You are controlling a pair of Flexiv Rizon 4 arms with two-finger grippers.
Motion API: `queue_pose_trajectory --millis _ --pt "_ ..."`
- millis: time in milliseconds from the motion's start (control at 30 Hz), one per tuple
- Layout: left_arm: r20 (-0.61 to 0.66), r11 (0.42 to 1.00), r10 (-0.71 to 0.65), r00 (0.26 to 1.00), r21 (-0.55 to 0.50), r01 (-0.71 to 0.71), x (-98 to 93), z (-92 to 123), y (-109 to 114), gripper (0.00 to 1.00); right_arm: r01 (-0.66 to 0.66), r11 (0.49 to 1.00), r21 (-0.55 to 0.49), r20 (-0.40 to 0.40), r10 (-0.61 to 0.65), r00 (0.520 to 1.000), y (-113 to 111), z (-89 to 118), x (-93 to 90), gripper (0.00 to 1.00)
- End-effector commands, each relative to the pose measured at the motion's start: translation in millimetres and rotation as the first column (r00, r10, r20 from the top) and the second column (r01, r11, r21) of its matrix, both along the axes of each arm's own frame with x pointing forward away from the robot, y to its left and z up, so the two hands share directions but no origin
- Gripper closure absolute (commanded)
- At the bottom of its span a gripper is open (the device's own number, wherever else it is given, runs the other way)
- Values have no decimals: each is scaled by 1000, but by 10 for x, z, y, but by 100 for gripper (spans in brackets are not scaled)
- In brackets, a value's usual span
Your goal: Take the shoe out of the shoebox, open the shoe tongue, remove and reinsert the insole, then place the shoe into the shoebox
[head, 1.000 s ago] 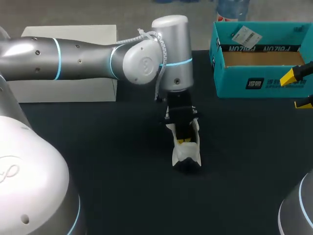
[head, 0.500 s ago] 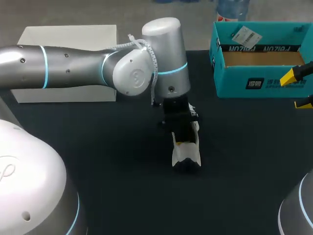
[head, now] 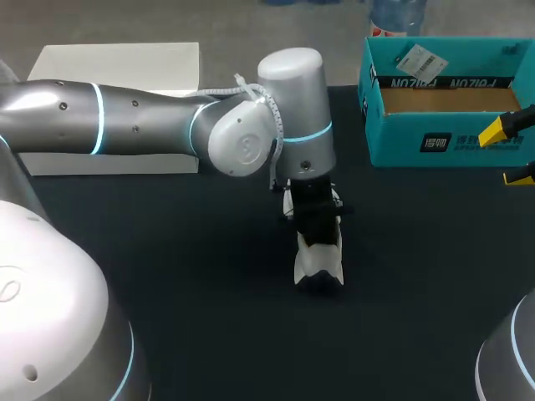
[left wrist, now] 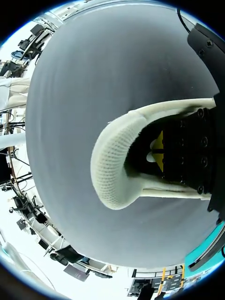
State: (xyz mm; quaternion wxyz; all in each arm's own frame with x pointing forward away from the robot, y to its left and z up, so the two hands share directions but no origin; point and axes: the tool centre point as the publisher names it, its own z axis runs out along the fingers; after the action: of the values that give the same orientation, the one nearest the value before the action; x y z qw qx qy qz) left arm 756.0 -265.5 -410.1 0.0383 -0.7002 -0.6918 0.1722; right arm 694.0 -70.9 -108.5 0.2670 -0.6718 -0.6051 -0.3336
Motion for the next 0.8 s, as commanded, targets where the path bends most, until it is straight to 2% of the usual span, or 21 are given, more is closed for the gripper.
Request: queue_pose_trajectory --millis 33,267,400,600,800 --pt "-11 1000 -2 1000 2 2 1 -70 -10 100 1 1000 -1 -1 -1 1000 2 -4 -2 0" --pt "32 997 -71 997 13 71 -59 311 46 100 1 1000 -1 -1 -1 1000 2 -4 -2 0" --pt "38 996 -89 995 -12 90 -94 406 21 100 1 1000 -1 -1 -1 1000 2 -4 -2 0" --pt "21 994 -108 994 -1 109 -179 245 -51 100 1 1000 -1 -1 -1 1000 2 -4 -2 0" --pt "-5 995 -88 996 39 89 -162 26 -99 100 1 1000 -1 -1 -1 1000 2 -4 -2 0"
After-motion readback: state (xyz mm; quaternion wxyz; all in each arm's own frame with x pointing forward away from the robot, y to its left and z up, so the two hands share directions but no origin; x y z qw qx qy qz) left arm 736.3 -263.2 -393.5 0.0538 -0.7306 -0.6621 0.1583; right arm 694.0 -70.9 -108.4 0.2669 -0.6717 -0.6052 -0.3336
